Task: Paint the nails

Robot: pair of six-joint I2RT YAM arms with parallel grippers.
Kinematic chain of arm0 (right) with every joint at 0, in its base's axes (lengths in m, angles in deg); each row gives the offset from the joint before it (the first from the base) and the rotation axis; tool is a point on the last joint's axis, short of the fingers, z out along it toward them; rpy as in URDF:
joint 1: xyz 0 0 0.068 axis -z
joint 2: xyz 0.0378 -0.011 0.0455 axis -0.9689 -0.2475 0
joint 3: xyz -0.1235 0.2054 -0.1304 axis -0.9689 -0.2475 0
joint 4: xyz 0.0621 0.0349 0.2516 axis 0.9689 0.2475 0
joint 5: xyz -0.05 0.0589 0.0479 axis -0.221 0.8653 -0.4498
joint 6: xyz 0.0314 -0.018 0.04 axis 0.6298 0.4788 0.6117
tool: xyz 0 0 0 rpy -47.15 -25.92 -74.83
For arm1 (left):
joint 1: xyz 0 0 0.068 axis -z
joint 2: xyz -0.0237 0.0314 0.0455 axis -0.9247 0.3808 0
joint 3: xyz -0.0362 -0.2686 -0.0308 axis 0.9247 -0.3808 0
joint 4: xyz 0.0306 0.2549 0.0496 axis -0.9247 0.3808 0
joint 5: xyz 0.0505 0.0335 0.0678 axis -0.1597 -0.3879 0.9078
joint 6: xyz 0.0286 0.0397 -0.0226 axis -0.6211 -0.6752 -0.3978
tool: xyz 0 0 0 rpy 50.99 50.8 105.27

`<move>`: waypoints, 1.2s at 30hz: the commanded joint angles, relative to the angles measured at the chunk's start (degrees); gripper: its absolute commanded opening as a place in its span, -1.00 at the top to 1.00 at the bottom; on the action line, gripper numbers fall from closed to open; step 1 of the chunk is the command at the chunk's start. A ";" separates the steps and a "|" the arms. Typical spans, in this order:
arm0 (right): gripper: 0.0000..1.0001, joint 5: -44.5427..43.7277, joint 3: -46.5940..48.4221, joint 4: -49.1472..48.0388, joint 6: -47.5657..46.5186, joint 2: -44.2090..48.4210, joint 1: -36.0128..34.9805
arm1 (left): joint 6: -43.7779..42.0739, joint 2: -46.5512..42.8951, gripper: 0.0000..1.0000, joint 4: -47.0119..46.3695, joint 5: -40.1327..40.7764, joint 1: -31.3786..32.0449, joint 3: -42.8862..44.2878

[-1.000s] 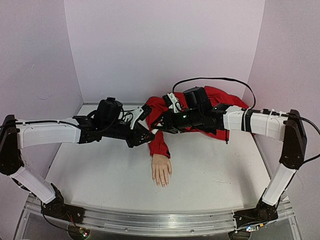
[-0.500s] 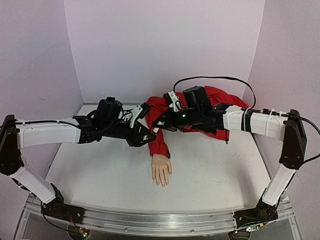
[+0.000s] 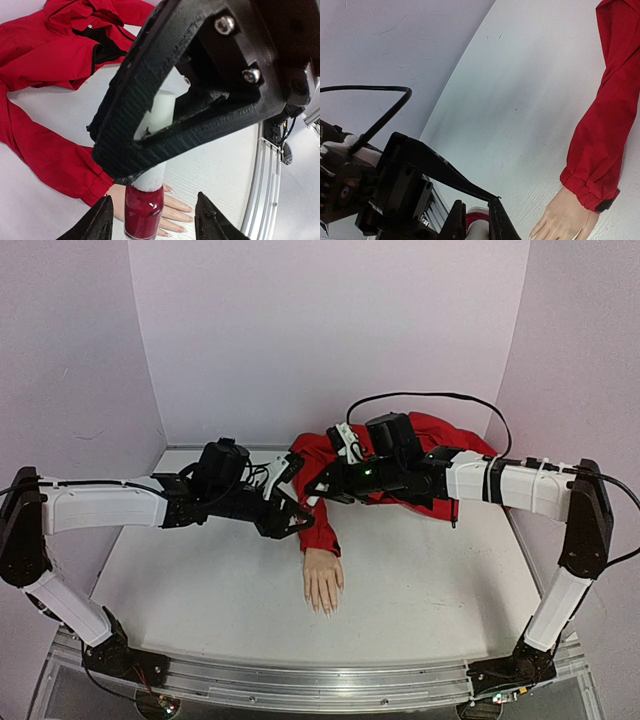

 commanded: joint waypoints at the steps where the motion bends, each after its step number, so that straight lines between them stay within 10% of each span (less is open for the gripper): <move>1: 1.00 0.87 1.53 -1.11 -0.71 2.43 -0.25 | -0.17 0.60 -0.06 -1.83 -0.97 0.15 2.10; 19: 1.00 1.92 2.02 -1.11 -0.68 1.46 -0.75 | -0.85 0.31 0.20 -1.88 0.70 0.15 3.43; 32: 1.00 2.56 2.27 -1.11 -2.41 1.94 -0.79 | -1.57 -0.32 0.88 -1.88 -0.26 0.15 2.89; 36: 1.00 13.62 4.57 -1.11 -12.89 1.51 -0.80 | -1.92 -0.75 1.00 -1.87 -11.46 -0.33 3.49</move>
